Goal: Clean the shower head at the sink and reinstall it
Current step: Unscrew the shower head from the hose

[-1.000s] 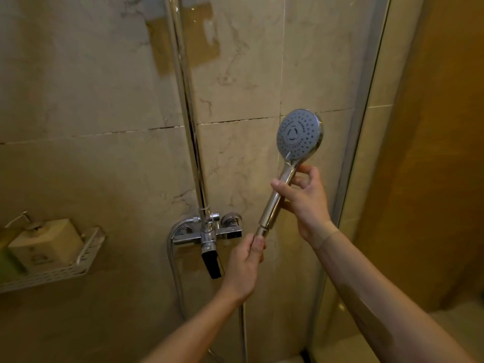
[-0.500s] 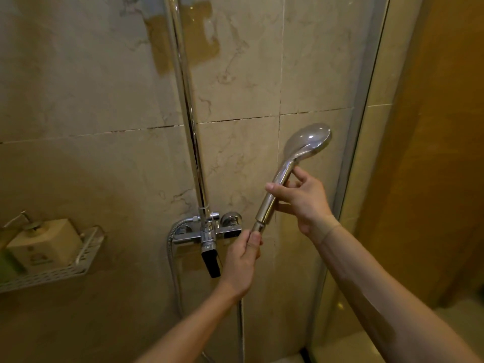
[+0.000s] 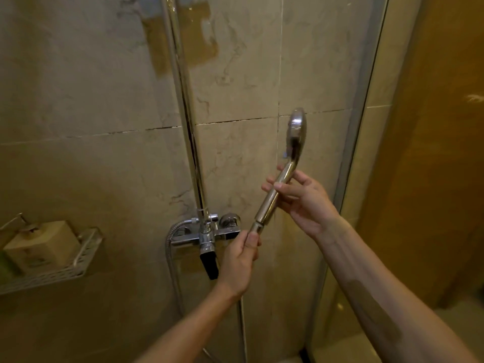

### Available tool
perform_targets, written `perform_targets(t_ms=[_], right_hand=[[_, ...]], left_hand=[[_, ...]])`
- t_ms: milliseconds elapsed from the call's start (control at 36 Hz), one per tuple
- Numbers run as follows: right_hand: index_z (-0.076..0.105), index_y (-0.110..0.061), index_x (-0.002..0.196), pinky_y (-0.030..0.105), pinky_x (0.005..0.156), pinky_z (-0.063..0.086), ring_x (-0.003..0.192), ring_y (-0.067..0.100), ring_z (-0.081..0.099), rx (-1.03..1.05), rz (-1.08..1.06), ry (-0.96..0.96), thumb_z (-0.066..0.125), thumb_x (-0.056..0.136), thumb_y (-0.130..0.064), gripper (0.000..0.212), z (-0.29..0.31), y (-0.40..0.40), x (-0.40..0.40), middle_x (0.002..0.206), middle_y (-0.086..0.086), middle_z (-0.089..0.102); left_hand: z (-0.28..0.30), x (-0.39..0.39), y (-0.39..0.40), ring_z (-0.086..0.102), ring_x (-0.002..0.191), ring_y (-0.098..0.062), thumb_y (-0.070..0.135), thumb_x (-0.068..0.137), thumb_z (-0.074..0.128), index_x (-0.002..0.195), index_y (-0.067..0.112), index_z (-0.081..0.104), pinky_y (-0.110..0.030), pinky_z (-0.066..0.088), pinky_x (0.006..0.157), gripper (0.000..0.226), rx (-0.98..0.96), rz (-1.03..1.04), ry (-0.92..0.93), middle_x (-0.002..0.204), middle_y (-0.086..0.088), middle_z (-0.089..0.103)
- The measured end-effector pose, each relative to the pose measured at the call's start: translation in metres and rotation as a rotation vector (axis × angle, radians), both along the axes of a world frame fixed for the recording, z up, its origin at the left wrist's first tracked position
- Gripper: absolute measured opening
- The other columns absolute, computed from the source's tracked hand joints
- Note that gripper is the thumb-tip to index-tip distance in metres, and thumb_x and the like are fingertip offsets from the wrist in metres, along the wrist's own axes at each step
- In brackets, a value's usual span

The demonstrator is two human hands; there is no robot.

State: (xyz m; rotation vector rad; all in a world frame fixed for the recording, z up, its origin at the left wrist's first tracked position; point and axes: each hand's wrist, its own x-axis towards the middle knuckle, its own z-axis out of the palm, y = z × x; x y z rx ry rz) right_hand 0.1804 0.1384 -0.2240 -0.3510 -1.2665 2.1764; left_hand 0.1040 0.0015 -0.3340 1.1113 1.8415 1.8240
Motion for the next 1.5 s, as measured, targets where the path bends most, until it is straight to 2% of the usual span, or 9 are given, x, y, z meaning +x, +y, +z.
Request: perform_targets(t_ms=[194, 444, 611, 694, 806, 1000, 1139, 1389, 1500], right_hand=[[0.049, -0.018, 0.126, 0.037, 0.071, 0.06, 0.089, 0.016, 0.066, 0.379, -0.207, -0.199, 0.077, 0.084, -0.017, 0.05, 0.001, -0.006, -0.007, 0.102, 0.004, 0.066], [0.048, -0.012, 0.133, 0.047, 0.092, 0.053, 0.094, 0.027, 0.068, 0.002, -0.076, -0.013, 0.054, 0.092, 0.007, 0.046, 0.002, 0.003, -0.007, 0.102, 0.013, 0.069], [0.054, -0.016, 0.121, 0.047, 0.074, 0.057, 0.084, 0.021, 0.06, 0.314, -0.236, -0.197, 0.079, 0.081, -0.014, 0.048, -0.006, -0.008, -0.014, 0.096, 0.007, 0.06], [0.06, -0.017, 0.116, 0.059, 0.087, 0.055, 0.08, 0.025, 0.06, 0.239, -0.176, -0.194, 0.079, 0.077, -0.002, 0.047, 0.001, -0.002, -0.012, 0.09, 0.009, 0.06], [0.057, -0.003, 0.108, 0.043, 0.073, 0.062, 0.067, 0.022, 0.069, -0.002, -0.095, -0.047, 0.072, 0.082, 0.004, 0.03, 0.016, 0.008, -0.006, 0.08, 0.012, 0.066], [0.044, -0.012, 0.132, 0.053, 0.084, 0.058, 0.101, 0.031, 0.072, 0.109, -0.118, -0.133, 0.069, 0.086, -0.001, 0.054, 0.02, 0.015, 0.005, 0.116, 0.019, 0.07], [0.047, -0.026, 0.123, 0.053, 0.088, 0.057, 0.1, 0.029, 0.073, 0.192, -0.131, -0.124, 0.07, 0.086, -0.004, 0.049, 0.023, 0.014, 0.004, 0.117, 0.014, 0.071], [0.048, -0.037, 0.123, 0.056, 0.105, 0.042, 0.107, 0.024, 0.069, 0.397, -0.256, -0.059, 0.07, 0.087, -0.012, 0.05, 0.05, 0.023, -0.002, 0.116, 0.007, 0.072], [0.052, -0.036, 0.122, 0.043, 0.095, 0.049, 0.105, 0.023, 0.069, 0.484, -0.256, -0.026, 0.07, 0.088, -0.015, 0.044, 0.079, 0.033, -0.012, 0.112, 0.007, 0.073]], left_hand=[[0.003, 0.004, 0.0, 0.034, 0.051, -0.004, 0.047, 0.093, 0.039, 0.079, 0.025, 0.052, -0.019, 0.027, 0.048, 0.029, -0.022, -0.029, 0.063, 0.054, 0.011, 0.04], [0.006, -0.001, -0.002, 0.031, 0.048, -0.005, 0.05, 0.09, 0.04, 0.077, 0.026, 0.053, -0.02, 0.024, 0.045, 0.031, -0.004, 0.001, 0.029, 0.051, 0.012, 0.039], [0.003, 0.004, -0.003, 0.033, 0.049, -0.003, 0.046, 0.093, 0.038, 0.078, 0.02, 0.051, -0.019, 0.027, 0.048, 0.033, -0.009, -0.001, 0.13, 0.051, 0.012, 0.041], [0.003, 0.008, -0.004, 0.034, 0.051, -0.004, 0.044, 0.095, 0.038, 0.079, 0.019, 0.052, -0.018, 0.027, 0.048, 0.033, -0.016, -0.028, 0.124, 0.053, 0.011, 0.041], [0.002, 0.008, -0.007, 0.032, 0.05, -0.003, 0.046, 0.098, 0.036, 0.079, 0.023, 0.052, -0.015, 0.026, 0.046, 0.033, -0.021, -0.062, 0.038, 0.055, 0.011, 0.04], [0.014, -0.006, -0.012, 0.039, 0.054, -0.009, 0.043, 0.094, 0.045, 0.088, 0.023, 0.058, -0.02, 0.032, 0.046, 0.024, 0.018, -0.109, -0.052, 0.061, 0.009, 0.043], [0.045, -0.026, -0.004, 0.062, 0.084, -0.006, 0.031, 0.09, 0.059, 0.098, 0.02, 0.066, -0.02, 0.05, 0.077, 0.015, 0.009, -0.134, 0.048, 0.083, 0.01, 0.067], [0.163, -0.071, 0.016, 0.058, 0.065, -0.001, 0.027, 0.083, 0.072, 0.086, 0.029, 0.068, -0.02, 0.047, 0.06, 0.006, -0.048, -0.033, 0.346, 0.072, 0.009, 0.064], [0.242, -0.083, 0.029, 0.062, 0.067, -0.006, 0.024, 0.084, 0.071, 0.083, 0.029, 0.065, -0.031, 0.059, 0.073, 0.008, -0.031, 0.049, 0.47, 0.074, 0.008, 0.064]])
